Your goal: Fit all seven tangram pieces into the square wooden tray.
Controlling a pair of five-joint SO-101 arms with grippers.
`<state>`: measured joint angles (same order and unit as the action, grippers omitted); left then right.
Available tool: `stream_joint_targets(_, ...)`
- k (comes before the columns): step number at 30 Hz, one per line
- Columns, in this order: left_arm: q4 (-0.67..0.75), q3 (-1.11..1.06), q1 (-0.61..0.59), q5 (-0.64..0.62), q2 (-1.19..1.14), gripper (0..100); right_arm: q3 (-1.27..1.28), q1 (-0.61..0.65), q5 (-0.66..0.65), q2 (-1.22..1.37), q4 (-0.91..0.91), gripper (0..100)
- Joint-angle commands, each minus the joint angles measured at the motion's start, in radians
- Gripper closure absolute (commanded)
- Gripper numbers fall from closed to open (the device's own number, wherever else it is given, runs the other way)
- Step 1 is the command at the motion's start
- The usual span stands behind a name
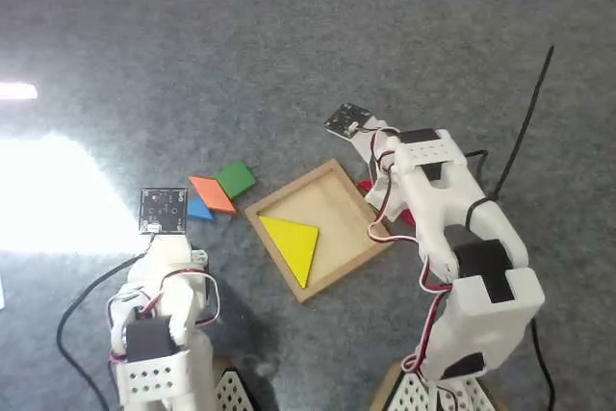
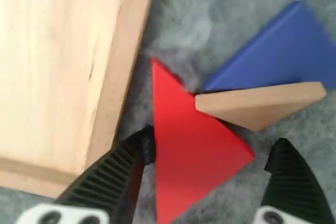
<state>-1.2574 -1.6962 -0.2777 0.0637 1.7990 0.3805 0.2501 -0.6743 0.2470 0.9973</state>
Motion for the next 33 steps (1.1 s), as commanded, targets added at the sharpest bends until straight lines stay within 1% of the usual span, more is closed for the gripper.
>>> stream_joint_targets(1, -0.003, 0.013, -0.006, -0.002, 0.018, 99, -0.043, -0.021, 0.008, 0.008, 0.076, 66.3)
stream_joint_targets(4, -0.003, 0.013, -0.006, -0.002, 0.018, 99, -0.046, 0.018, -0.044, 0.033, 0.131, 66.3)
stream_joint_targets(6, -0.003, 0.013, -0.006, -0.002, 0.018, 99, -0.048, 0.030, -0.038, 0.041, 0.151, 67.5)
stream_joint_targets(11, -0.003, 0.013, -0.006, -0.002, 0.018, 99, -0.064, 0.024, 0.020, 0.044, 0.148, 78.2)
stream_joint_targets(21, -0.003, 0.013, -0.006, -0.002, 0.018, 99, -0.063, 0.022, 0.031, 0.038, 0.156, 79.4)
stream_joint_targets(25, -0.003, 0.013, -0.006, -0.002, 0.018, 99, -0.058, 0.013, 0.063, -0.036, 0.166, 79.4)
stream_joint_targets(31, -0.003, 0.013, -0.006, -0.002, 0.018, 99, -0.058, 0.010, 0.074, -0.242, 0.272, 79.1)
stream_joint_targets(33, -0.003, 0.013, -0.006, -0.002, 0.018, 99, -0.063, 0.025, 0.104, -0.306, 0.312, 79.1)
